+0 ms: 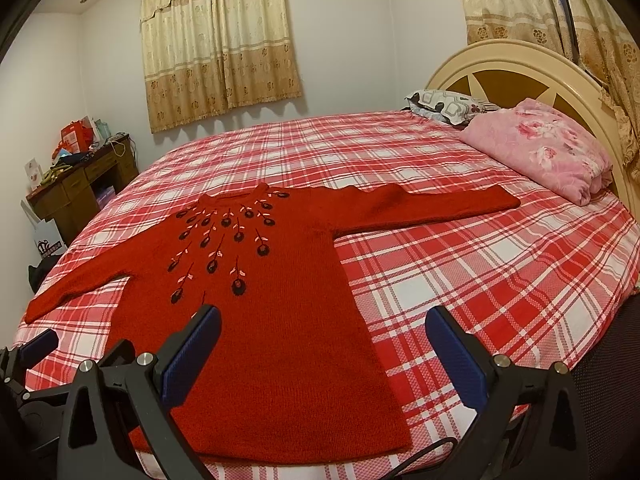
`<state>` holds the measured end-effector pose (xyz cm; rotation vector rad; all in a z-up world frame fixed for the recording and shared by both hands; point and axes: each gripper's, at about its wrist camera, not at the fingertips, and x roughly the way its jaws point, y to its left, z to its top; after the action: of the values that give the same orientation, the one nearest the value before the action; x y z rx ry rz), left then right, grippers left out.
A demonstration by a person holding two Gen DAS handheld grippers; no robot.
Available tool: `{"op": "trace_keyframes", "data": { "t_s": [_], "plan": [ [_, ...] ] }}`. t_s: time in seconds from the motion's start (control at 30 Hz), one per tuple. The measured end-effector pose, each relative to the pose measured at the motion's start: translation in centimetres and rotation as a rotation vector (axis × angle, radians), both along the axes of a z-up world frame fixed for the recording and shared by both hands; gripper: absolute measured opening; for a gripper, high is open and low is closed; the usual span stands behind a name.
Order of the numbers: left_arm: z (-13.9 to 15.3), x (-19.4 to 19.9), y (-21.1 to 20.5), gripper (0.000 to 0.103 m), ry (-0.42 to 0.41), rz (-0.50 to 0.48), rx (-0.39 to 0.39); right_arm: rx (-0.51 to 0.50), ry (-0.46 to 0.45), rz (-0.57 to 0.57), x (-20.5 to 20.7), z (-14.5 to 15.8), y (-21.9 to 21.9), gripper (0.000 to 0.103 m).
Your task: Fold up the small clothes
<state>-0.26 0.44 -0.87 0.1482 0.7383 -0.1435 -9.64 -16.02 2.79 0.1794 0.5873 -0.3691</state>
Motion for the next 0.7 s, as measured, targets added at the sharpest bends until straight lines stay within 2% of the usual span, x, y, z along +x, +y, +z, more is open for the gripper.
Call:
{"op": "trace_keyframes", "data": {
  "t_s": [0.7],
  "plan": [
    [-0.73,0.32,0.19,0.103,0.016,0.005,-0.012,-0.022,0.009,0.011,0.58,-0.27,0.25,0.102]
  ]
}}
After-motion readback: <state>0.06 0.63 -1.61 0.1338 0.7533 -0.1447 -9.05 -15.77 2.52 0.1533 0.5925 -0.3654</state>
